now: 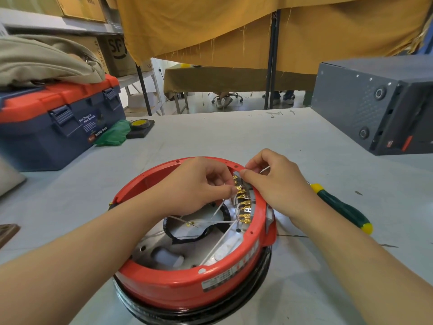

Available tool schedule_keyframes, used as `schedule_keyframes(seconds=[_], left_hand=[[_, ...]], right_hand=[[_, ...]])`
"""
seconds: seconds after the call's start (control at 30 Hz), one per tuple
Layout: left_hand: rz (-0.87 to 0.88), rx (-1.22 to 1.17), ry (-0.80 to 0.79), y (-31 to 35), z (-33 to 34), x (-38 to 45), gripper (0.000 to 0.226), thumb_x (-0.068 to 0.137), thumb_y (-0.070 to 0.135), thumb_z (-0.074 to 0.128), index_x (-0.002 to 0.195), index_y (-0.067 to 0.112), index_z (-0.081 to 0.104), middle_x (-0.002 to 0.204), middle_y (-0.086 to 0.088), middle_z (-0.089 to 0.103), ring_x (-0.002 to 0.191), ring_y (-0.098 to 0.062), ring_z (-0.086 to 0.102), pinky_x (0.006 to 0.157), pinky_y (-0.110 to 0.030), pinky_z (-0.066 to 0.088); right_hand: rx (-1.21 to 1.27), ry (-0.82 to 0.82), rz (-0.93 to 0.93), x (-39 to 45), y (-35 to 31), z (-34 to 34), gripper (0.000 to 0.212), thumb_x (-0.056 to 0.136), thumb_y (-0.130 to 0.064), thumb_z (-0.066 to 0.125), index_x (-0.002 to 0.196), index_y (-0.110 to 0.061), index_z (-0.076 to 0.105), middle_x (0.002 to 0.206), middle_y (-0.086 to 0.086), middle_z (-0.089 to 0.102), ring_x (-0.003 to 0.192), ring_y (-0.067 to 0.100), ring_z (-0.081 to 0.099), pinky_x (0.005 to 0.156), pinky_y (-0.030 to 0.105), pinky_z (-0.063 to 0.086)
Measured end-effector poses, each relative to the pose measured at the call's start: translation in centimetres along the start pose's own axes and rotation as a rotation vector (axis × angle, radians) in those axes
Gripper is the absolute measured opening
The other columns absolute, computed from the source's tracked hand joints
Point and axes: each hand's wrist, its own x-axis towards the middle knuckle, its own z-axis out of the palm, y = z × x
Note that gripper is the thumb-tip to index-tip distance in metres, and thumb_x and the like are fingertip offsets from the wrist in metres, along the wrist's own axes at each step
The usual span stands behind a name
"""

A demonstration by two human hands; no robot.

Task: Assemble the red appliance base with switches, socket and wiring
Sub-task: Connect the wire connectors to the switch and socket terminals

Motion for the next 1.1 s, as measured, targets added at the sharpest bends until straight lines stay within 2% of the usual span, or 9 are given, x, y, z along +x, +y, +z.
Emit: schedule_keyframes(seconds=[0.13, 0.3, 0.67, 0.8, 0.9, 1.1], left_hand=[[-0.001, -0.019, 0.006, 0.03, 0.02, -0.02, 0.009, 0.083, 0.024, 0.066, 0.075, 0.02, 0.066, 0.059, 0.01, 0.063, 0.05, 0.003, 0.052, 0.05, -0.009, 0.038], [-0.007, -0.006, -0.004, -0.11, 0.11, 0.1, 0.009, 0.083, 0.024, 0.067, 0.074, 0.021, 0.066, 0.062, 0.008, 0.066, 0.056, -0.002, 0.058, 0.056, -0.015, 0.045], [-0.008, -0.005, 0.01, 0.15, 0.3, 0.1, 0.011, 0.084, 0.022, 0.066, 0.074, 0.018, 0.066, 0.058, 0.008, 0.064, 0.054, -0.003, 0.059, 0.057, -0.014, 0.044], [-0.016, -0.006, 0.02, 0.28, 0.39, 0.09, 0.011, 0.084, 0.021, 0.067, 0.075, 0.015, 0.066, 0.057, 0.007, 0.064, 0.052, -0.003, 0.059, 0.057, -0.014, 0.044], [-0.028, -0.03, 0.021, 0.35, 0.43, 0.08, 0.011, 0.084, 0.021, 0.068, 0.076, 0.014, 0.067, 0.059, 0.003, 0.066, 0.055, -0.006, 0.061, 0.062, -0.021, 0.049], [-0.07, -0.117, 0.006, 0.53, 0.42, 0.1, 0.011, 0.083, 0.02, 0.068, 0.077, 0.011, 0.069, 0.055, 0.003, 0.064, 0.052, -0.005, 0.057, 0.059, -0.017, 0.045]], right_hand=[[0.004, -0.009, 0.004, 0.01, -0.04, -0.02, 0.014, 0.086, -0.028, 0.066, 0.091, -0.017, 0.06, 0.087, 0.002, 0.062, 0.076, 0.017, 0.061, 0.065, 0.028, 0.051], [-0.002, -0.006, 0.005, -0.05, -0.01, -0.03, 0.014, 0.086, -0.029, 0.066, 0.092, -0.017, 0.06, 0.087, 0.001, 0.061, 0.076, 0.014, 0.06, 0.064, 0.025, 0.05], [-0.025, 0.008, 0.002, 0.05, 0.1, 0.06, 0.014, 0.087, -0.029, 0.065, 0.092, -0.017, 0.06, 0.089, -0.001, 0.061, 0.076, 0.008, 0.057, 0.06, 0.019, 0.047], [-0.019, 0.01, 0.002, 0.02, 0.05, 0.08, 0.014, 0.087, -0.028, 0.065, 0.092, -0.017, 0.06, 0.09, 0.001, 0.061, 0.078, 0.011, 0.058, 0.061, 0.019, 0.046], [-0.022, 0.015, 0.001, -0.04, -0.02, 0.1, 0.013, 0.086, -0.028, 0.065, 0.09, -0.017, 0.06, 0.09, 0.001, 0.062, 0.078, 0.011, 0.058, 0.06, 0.019, 0.046], [-0.03, 0.038, -0.02, -0.25, -0.09, 0.12, 0.011, 0.085, -0.025, 0.067, 0.083, -0.015, 0.062, 0.089, 0.002, 0.062, 0.079, 0.011, 0.057, 0.064, 0.02, 0.045]])
